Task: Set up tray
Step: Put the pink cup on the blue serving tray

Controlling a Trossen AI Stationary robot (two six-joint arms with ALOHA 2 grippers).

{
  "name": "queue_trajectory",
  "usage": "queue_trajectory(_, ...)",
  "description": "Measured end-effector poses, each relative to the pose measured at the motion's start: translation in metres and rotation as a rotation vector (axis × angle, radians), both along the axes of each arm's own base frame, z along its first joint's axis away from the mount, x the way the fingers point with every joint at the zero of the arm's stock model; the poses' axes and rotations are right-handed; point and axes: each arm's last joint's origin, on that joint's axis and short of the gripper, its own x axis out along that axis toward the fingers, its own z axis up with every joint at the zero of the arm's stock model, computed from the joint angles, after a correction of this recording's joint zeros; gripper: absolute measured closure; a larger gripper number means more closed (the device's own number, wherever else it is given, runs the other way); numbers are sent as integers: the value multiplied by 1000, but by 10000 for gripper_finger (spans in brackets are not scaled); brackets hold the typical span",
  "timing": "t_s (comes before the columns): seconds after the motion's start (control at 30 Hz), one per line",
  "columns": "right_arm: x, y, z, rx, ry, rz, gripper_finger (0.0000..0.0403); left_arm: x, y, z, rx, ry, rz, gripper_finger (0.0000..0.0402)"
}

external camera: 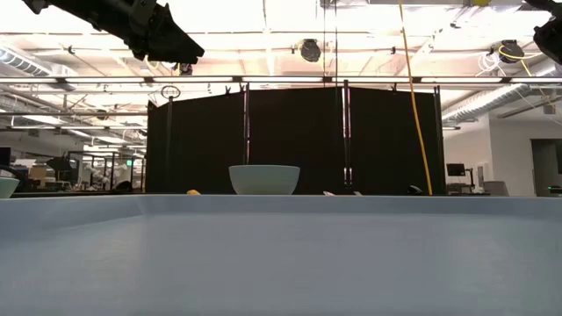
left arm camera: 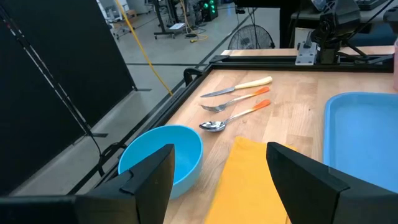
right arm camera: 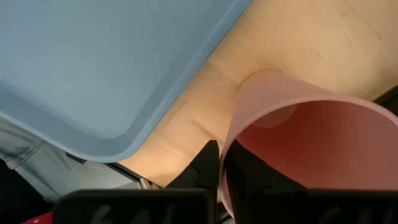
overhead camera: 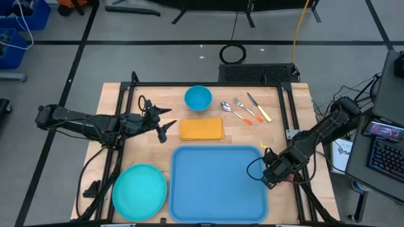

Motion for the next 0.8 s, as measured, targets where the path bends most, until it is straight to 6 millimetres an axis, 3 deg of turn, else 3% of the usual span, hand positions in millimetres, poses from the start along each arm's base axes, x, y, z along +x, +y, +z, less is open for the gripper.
queue_trajectory(0.8, -11, -11, 14, -12, -72, -14, 403, 0, 0, 0, 6, 4, -2, 146)
